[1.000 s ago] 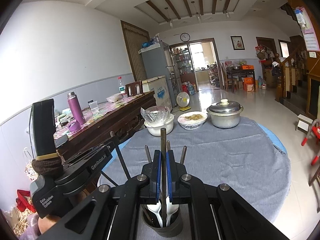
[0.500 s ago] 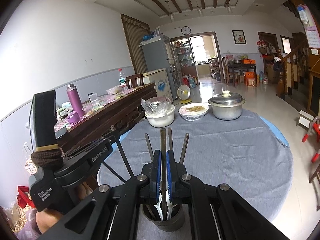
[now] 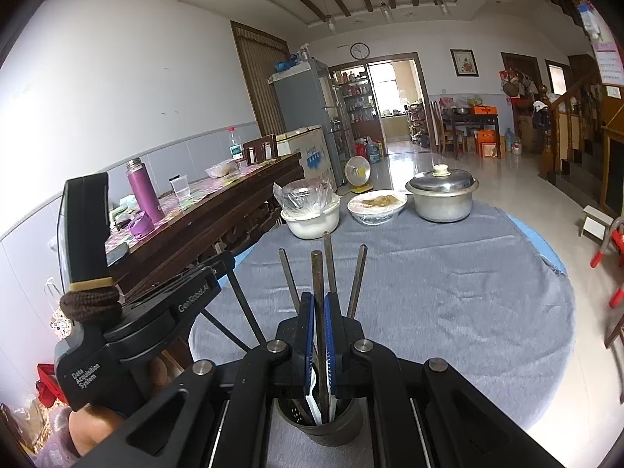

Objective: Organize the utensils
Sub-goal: 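Lower both chopsticks into the mesh cup beside the white spoons, then open both grippers and withdraw them from the mesh cup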

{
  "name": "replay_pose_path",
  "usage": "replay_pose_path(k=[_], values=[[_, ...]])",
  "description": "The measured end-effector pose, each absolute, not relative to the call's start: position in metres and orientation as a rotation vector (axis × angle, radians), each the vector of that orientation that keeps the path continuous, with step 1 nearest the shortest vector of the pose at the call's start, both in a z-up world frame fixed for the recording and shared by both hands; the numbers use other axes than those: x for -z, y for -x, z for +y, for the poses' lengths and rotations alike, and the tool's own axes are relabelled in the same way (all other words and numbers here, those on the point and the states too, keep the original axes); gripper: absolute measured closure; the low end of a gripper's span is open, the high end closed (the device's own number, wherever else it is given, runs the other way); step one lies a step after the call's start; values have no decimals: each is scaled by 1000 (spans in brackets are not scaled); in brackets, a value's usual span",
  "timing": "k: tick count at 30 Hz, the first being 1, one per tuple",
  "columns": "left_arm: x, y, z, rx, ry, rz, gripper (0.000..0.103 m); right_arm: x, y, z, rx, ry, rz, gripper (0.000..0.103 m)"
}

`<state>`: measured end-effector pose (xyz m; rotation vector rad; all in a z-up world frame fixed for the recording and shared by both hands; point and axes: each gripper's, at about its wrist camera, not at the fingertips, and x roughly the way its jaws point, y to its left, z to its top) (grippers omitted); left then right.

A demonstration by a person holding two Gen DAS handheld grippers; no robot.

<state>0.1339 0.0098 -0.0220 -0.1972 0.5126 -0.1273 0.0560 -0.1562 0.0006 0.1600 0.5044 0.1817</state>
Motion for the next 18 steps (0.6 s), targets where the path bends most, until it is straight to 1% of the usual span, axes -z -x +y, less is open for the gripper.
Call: replay_pose_path(k=[16,17,18], values=[[24,-132,10,159,166,541,95,0,-56,-161,-239,-226,484,96],[24,-131,10,170,164,545,94,0,-55,-163,-238,-230,478,96],[24,-131,10,186,158,553,87,-1,-55,-164,-236,-232,476,96]])
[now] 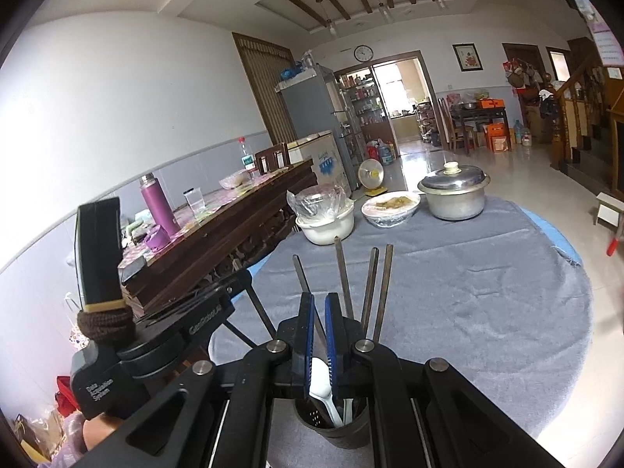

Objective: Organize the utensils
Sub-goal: 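Open both grippers and withdraw them from the mesh cup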

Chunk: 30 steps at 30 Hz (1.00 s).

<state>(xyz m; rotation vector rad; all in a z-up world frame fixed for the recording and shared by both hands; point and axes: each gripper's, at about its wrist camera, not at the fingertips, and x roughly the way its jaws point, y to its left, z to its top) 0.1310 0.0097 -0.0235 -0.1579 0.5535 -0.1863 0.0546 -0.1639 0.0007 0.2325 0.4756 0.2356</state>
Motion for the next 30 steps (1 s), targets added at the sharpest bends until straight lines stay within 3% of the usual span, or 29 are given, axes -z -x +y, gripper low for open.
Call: replay_pose_path(k=[2,3,4,6,9,11,23,26,30], values=[[23,-129,9,200,141,567,63,0,-55,-166,-226,-236,476,96],[23,-127,9,206,129,567,45,1,-56,-169,-222,-242,482,96],[22,-124,8,211,117,563,37,2,-57,-170,-220,-248,489,96],[19,-115,3,216,75,549,32,5,-59,-174,-217,-266,513,94],[16,-103,-5,223,-3,551,16,11,-62,-179,-206,-285,547,77],[14,-93,-9,215,-46,542,16,14,-62,-182,-191,-287,557,71],[19,-63,-3,138,-119,646,11,31,-48,-200,-118,-261,611,68],[27,-57,0,97,-140,674,11,34,-43,-199,-108,-245,625,48],[34,-52,6,65,-133,706,10,31,-30,-187,-98,-176,613,47]])
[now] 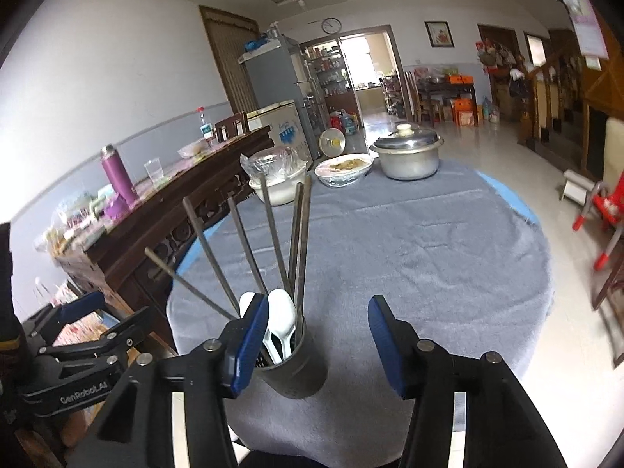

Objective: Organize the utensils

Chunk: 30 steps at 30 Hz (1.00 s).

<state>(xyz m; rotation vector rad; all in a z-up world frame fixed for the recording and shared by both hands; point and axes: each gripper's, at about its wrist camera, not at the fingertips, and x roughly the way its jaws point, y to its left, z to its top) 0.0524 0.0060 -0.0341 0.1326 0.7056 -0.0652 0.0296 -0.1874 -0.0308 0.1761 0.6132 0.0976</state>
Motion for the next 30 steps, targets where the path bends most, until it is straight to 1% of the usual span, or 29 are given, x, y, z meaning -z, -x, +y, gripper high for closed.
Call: replay_pose_path(k=[12,20,30], values=[[43,-34,22,-22,-113,753,10,23,6,-166,-85,-113,624,46],[38,-22,35,-59,-94,743,10,28,20,-157,-80,-129,656,46],[39,-19,40,-53,-86,744,10,24,25,-146,-85,-122,639,46]])
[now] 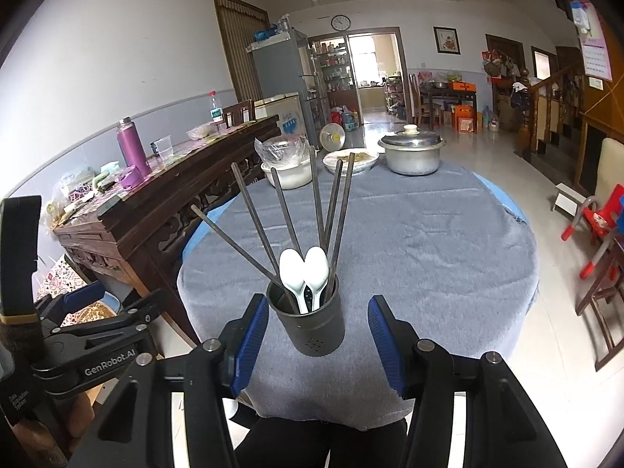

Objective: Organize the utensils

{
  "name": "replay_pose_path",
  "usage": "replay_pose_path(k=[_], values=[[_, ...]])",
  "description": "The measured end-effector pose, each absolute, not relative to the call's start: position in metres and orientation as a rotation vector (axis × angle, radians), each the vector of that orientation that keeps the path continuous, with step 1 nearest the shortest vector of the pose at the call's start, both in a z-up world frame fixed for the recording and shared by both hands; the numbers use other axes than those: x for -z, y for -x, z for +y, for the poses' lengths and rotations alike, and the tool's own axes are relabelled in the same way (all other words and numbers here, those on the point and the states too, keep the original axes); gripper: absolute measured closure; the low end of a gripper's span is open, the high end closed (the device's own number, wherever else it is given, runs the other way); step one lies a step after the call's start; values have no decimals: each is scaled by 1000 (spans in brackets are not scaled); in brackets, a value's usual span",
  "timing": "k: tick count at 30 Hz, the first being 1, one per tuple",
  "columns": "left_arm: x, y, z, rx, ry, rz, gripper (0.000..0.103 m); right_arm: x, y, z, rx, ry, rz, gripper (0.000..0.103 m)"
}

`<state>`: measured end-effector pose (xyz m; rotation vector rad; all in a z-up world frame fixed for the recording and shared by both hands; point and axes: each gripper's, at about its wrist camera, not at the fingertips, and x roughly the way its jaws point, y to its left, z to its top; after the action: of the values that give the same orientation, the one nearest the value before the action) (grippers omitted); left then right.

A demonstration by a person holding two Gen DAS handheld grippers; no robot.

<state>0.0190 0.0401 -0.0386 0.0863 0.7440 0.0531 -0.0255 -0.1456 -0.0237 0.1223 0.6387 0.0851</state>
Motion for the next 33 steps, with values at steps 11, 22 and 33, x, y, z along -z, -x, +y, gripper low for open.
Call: replay_pose_path(k=[11,22,33], values=[[39,-21,44,-54,-82,746,10,23,23,-144,-80,-122,641,46],[41,-20,45,-45,-73,748,10,21,21,-140,-76,-114,638,46],[40,-20,52,-43,-55,742,10,19,20,-131,-72,-103,633,46]])
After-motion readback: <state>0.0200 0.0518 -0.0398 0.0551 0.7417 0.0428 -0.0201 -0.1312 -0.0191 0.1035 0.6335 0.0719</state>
